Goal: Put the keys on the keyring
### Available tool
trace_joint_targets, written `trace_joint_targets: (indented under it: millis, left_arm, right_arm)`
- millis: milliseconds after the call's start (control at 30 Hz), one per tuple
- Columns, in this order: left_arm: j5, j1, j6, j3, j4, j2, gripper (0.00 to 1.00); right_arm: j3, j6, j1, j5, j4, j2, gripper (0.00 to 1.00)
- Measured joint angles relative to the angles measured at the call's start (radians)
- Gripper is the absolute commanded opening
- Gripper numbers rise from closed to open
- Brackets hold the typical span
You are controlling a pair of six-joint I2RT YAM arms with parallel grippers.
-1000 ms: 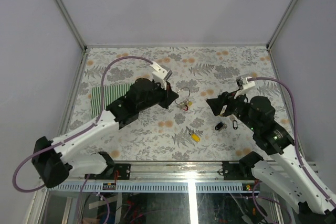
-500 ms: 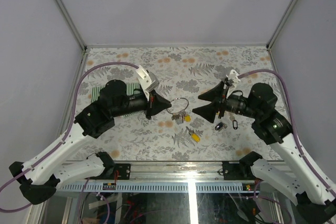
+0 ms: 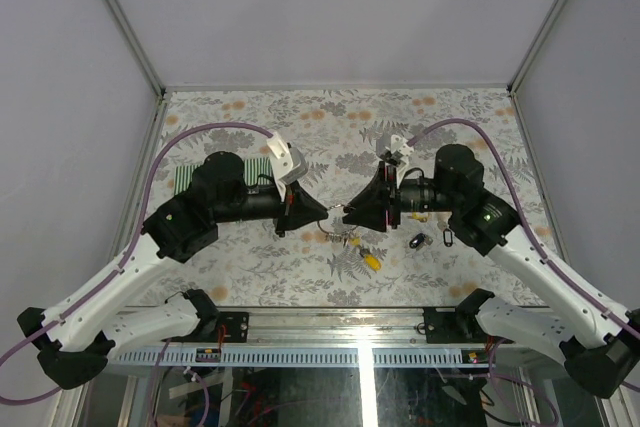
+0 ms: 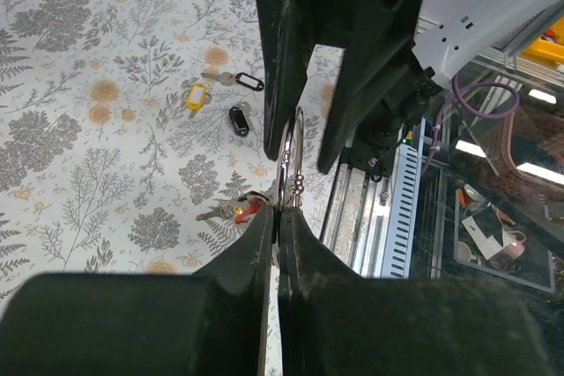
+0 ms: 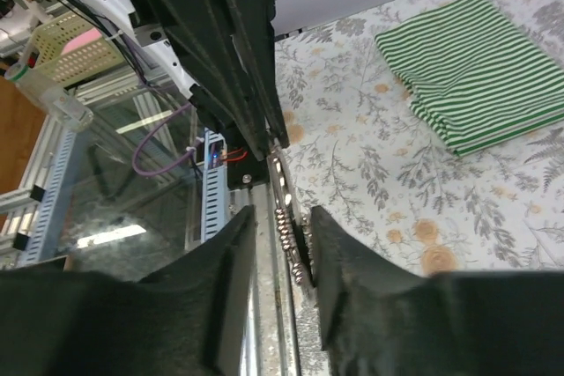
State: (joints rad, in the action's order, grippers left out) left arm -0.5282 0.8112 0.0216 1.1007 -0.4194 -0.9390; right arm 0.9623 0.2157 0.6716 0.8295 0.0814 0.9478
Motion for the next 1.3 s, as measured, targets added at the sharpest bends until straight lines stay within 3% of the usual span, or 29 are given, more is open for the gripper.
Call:
trace_joint_targets:
  millis: [133,333,467,633,700,800,1033,1300]
  left_arm:
    - [-0.015,0.000,-0.003,0.001,-0.001,0.000,0.01]
    - [0.012,0.000,0.006,0.003,0.007,0.000,0.37]
    - [0.077,0.000,0.041,0.003,0.007,0.000,0.42]
    - [0.273,0.000,0.085,0.002,0.007,0.000,0.49]
    - [0.334,0.000,0.098,0.002,0.007,0.002,0.61]
    - [0.390,0.000,0.107,0.000,0.008,0.005,0.67]
    - [0.485,0.000,0.143,-0.032,0.040,0.051,0.70]
    - [0.502,0.021,0.187,-0.120,0.165,0.119,0.65]
  right_arm:
    - [0.007,-0.020,0.008,-0.001,0.005,0.029,0.01]
    - [0.014,-0.034,0.016,-0.024,0.026,0.004,0.00]
    - [0.031,-0.034,0.016,-0.095,0.073,-0.033,0.00]
    - [0.126,-0.033,0.016,-0.253,0.193,-0.039,0.00]
    - [0.156,-0.031,0.016,-0.319,0.238,-0.039,0.00]
    - [0.180,-0.025,0.016,-0.407,0.309,-0.039,0.00]
    - [0.206,0.003,0.016,-0.532,0.396,-0.041,0.00]
    - [0.218,0.099,0.016,-0.550,0.381,-0.074,0.00]
